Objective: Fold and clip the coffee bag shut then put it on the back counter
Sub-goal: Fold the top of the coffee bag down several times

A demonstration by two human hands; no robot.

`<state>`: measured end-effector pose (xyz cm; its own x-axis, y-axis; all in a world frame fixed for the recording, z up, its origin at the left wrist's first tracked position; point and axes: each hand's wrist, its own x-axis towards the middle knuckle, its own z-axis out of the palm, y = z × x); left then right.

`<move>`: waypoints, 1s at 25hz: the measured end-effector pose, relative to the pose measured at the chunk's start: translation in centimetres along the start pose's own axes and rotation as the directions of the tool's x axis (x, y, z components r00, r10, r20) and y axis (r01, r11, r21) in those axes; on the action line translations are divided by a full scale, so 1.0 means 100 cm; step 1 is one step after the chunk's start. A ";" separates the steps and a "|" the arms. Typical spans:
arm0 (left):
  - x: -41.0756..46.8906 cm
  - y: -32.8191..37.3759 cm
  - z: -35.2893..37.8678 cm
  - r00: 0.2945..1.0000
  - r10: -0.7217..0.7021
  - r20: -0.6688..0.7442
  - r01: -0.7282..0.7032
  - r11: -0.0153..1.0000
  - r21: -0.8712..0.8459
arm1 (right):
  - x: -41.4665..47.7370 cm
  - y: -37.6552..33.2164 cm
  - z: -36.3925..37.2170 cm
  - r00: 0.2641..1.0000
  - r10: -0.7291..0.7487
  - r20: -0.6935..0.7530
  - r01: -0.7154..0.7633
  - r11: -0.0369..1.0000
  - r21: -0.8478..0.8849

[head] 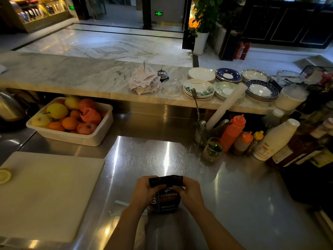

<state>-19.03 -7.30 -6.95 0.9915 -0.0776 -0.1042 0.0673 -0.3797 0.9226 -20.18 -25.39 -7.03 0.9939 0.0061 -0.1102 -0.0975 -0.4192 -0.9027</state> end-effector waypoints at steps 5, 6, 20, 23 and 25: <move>-0.002 -0.005 -0.016 0.996 0.039 0.077 -0.049 0.991 0.127 | 0.003 0.001 0.003 0.999 0.047 -0.021 -0.048 0.999 -0.022; -0.005 -0.006 -0.018 0.998 0.035 0.058 -0.042 0.991 0.130 | 0.001 0.000 0.003 0.999 0.045 -0.023 -0.046 0.999 -0.018; -0.037 0.006 -0.056 0.970 -0.004 -0.242 -0.059 0.966 -0.253 | 0.010 -0.060 0.005 0.985 -0.113 0.132 0.107 0.993 0.052; -0.051 0.001 -0.073 0.945 -0.008 -0.327 -0.078 0.965 -0.249 | 0.010 -0.064 0.023 0.973 -0.146 0.180 0.129 0.987 0.099; -0.061 -0.002 -0.087 0.922 -0.019 -0.387 -0.088 0.962 -0.257 | 0.009 -0.060 0.037 0.968 -0.144 0.205 0.116 0.983 0.144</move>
<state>-24.17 1.30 -3.26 0.9557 0.2929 0.0299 0.0063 -0.1219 0.9925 -18.89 -19.51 -3.20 0.9657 0.2522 -0.0617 0.0121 -0.2810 -0.9596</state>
